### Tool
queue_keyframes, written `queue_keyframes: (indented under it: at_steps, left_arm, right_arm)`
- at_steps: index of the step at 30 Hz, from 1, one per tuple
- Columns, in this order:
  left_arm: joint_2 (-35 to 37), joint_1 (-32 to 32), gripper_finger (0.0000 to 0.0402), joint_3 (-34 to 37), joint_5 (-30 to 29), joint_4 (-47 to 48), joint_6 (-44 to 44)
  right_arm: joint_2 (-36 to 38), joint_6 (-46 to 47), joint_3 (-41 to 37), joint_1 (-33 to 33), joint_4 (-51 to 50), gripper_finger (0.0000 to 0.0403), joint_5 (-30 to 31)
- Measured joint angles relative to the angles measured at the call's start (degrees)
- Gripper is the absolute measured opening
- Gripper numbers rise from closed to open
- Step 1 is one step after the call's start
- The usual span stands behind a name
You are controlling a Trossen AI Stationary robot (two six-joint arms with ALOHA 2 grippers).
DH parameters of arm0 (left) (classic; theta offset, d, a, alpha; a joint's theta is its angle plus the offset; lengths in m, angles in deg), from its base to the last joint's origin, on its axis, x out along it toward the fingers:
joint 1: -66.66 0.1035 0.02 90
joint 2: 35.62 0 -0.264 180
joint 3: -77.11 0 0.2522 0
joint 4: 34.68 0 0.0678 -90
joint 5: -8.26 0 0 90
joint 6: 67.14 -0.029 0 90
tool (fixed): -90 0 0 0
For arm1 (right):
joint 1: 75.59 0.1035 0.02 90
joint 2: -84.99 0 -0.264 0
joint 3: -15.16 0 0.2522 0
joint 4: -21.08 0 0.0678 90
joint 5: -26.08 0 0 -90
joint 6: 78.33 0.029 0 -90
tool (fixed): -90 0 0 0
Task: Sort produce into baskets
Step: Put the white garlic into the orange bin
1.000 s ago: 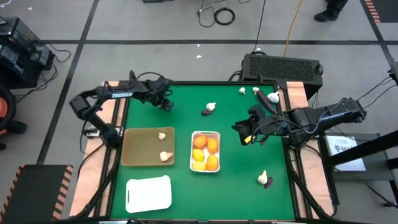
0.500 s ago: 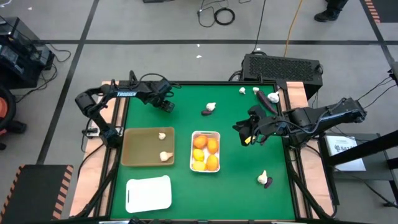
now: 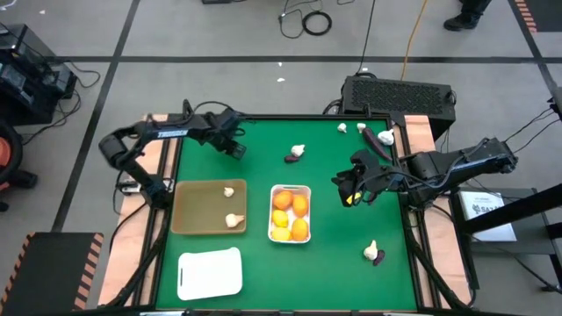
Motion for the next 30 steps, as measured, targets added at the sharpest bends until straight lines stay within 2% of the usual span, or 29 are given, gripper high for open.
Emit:
queue_keyframes:
  at_steps: [5, 9, 12, 14, 17, 22, 25, 30]
  left_arm:
    - [8.24, -1.12, 0.0123, -0.13, 2.24, 3.75, -0.74]
    - [16.02, -4.57, 0.0126, 0.02, 10.97, 8.87, -1.12]
    - [21.34, -9.62, 0.0126, 1.24, 18.22, 10.77, -1.07]
    - [24.22, -13.95, 0.0127, 2.85, 19.73, 11.64, -0.87]
    - [27.38, -20.51, 0.0127, 5.76, 19.68, 11.22, 2.87]
    - [29.32, -29.62, 0.0127, 10.40, 18.97, 10.29, 10.00]
    - [29.28, -33.80, 0.0128, 11.04, 15.11, 8.63, 13.79]
    - [29.30, -38.37, 0.0148, 11.08, 8.46, 7.39, 14.16]
  right_arm:
    - [0.00, -1.50, 0.00, 0.00, -0.82, 0.0122, -0.02]
    - [0.00, -3.08, 0.00, -0.22, -0.81, 0.0122, 0.37]
    - [0.00, -5.14, 0.00, -0.33, -0.79, 0.0122, 2.59]
    - [0.00, -5.92, 0.00, -0.41, -0.79, 0.0122, 4.68]
    - [0.00, -6.07, 0.00, -0.94, -0.77, 0.0122, 7.86]
    - [-0.22, -7.54, 0.00, -2.57, -0.60, 0.0122, 9.45]
    - [-0.84, -8.84, 0.00, -3.94, -0.38, 0.0122, 9.46]
    - [-2.69, -8.93, 0.00, -6.17, 0.03, 0.0122, 9.23]
